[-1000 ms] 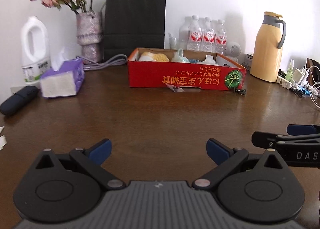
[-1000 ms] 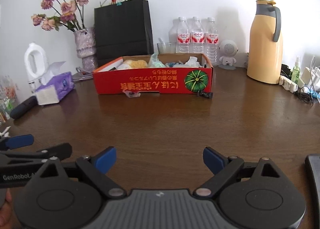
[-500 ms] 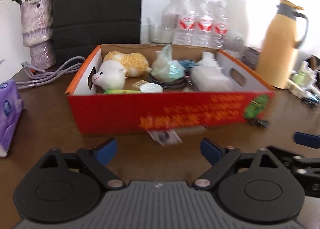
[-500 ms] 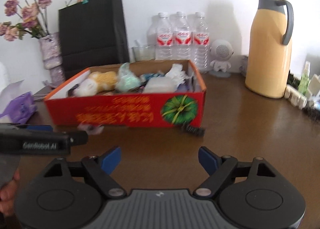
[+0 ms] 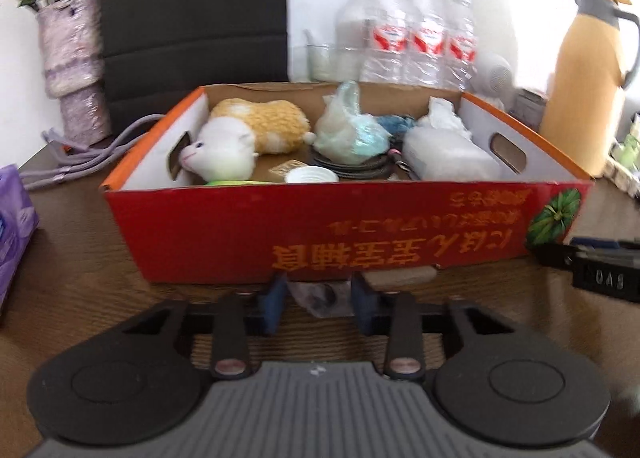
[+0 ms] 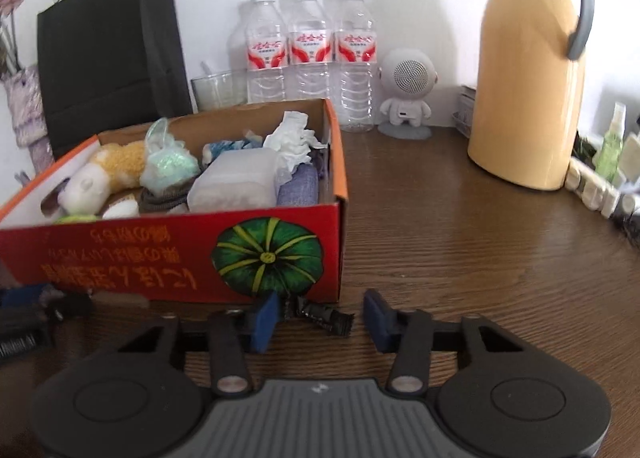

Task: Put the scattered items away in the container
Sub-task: 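Grasp a clear wrapper with the left tool while the right tool grasps a black clip, then carry the wrapper and black clip up over the cardboard box with both tools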

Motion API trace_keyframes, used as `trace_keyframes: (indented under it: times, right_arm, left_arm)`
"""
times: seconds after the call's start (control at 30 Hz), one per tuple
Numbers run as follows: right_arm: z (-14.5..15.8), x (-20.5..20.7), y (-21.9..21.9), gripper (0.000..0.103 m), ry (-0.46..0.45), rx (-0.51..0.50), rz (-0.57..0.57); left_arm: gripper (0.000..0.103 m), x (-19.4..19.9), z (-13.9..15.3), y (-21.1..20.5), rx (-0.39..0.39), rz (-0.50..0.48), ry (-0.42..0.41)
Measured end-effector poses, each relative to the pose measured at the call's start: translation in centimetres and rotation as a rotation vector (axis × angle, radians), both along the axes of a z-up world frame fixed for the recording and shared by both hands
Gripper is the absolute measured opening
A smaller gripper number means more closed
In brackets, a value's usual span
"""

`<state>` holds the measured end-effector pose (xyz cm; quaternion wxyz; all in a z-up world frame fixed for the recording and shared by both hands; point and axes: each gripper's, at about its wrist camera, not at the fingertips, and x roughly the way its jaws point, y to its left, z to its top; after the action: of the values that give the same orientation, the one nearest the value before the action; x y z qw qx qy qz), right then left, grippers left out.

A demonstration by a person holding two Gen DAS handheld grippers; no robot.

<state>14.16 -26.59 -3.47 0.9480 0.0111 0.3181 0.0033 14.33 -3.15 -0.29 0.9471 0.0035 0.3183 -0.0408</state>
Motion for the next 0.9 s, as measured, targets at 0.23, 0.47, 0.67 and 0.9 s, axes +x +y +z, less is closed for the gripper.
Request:
trace_keyframes:
  times: [0.23,0.47,0.67,0.9]
  right_arm:
    - [0.4,-1.5,1.1,0.005,0.006,-0.025,0.036]
    - [1.8,-7.1,3.0,0.005,-0.046,0.055,0.130]
    - [4.3,-12.8,4.4,0.005,-0.141,0.090,0.201]
    - [6.1,-19.8,3.2,0.005,-0.282,0.102,0.216]
  left_arm:
    - [0.016,-1.7,0.2,0.2,-0.009,-0.015,-0.005]
    - [0.012,-7.3,1.3,1.0,-0.051,0.024,-0.039]
    - [0.012,-14.7,3.8,0.7,-0.054,0.031,-0.164]
    - [0.012,-23.6,5.0,-0.5,-0.038,0.057,-0.369]
